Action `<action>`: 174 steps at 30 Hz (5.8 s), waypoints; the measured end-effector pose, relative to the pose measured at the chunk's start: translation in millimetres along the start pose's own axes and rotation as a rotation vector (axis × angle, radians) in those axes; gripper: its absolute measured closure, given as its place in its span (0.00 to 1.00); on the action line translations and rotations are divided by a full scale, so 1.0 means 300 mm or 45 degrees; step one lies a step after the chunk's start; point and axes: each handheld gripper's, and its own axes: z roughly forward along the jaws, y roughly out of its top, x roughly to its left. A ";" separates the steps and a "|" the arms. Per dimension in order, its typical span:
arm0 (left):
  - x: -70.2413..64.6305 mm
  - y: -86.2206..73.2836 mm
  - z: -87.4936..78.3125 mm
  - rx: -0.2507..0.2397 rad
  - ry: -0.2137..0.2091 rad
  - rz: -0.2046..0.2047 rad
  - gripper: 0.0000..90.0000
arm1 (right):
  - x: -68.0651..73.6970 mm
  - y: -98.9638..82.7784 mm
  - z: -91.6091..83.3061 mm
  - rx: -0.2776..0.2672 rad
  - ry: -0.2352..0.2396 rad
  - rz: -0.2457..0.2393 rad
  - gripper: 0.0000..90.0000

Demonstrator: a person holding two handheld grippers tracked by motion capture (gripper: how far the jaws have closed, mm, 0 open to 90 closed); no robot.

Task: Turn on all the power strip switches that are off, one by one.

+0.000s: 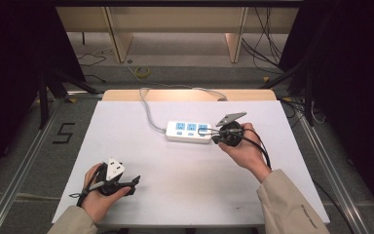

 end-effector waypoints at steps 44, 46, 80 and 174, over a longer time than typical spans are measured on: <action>-0.002 0.000 0.001 -0.001 -0.014 0.007 0.24 | -0.010 0.121 0.125 0.084 0.012 0.015 1.00; -0.002 0.000 0.001 -0.001 -0.014 0.006 0.24 | -0.012 0.125 0.131 0.088 0.012 0.011 1.00; -0.003 0.001 0.000 -0.011 -0.018 0.002 0.24 | 0.009 0.199 0.196 0.115 0.024 0.002 1.00; -0.007 0.002 0.000 -0.024 -0.020 0.020 0.24 | 0.076 0.300 0.388 0.169 0.058 0.035 1.00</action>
